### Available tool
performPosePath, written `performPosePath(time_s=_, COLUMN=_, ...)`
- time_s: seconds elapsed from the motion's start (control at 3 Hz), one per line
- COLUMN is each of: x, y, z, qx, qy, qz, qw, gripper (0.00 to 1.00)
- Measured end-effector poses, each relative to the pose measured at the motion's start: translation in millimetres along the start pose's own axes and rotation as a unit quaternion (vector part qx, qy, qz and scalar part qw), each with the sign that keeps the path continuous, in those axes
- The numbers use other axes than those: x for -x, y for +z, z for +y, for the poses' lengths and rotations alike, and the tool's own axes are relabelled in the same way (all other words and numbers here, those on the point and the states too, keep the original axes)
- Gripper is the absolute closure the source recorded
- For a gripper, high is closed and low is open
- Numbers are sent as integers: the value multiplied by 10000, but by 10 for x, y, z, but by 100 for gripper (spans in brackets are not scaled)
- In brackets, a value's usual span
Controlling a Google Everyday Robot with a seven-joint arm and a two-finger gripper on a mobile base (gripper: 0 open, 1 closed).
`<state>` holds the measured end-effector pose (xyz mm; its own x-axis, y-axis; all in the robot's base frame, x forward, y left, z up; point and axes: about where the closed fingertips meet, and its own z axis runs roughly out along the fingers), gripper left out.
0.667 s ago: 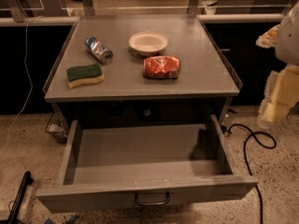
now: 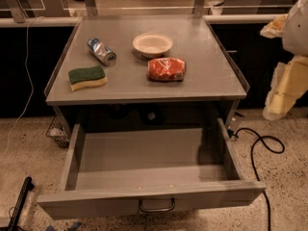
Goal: Place coke can into top drawer
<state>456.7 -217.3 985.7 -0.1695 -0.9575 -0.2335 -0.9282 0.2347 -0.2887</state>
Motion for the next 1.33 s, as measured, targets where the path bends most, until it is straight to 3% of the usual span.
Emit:
performPosePath(time_s=0.33, x=68, y=20, z=-297, qx=-175, qy=-208, qz=-349, qw=9990, gripper=0)
performPosePath(time_s=0.67, x=121, y=119, z=-564, qx=-145, qy=-302, qz=-781, qw=9964, gripper=0)
performPosePath(time_s=1.33, x=306, y=469, z=-974, qx=118, qy=-179, qz=-1397, qw=9900, gripper=0)
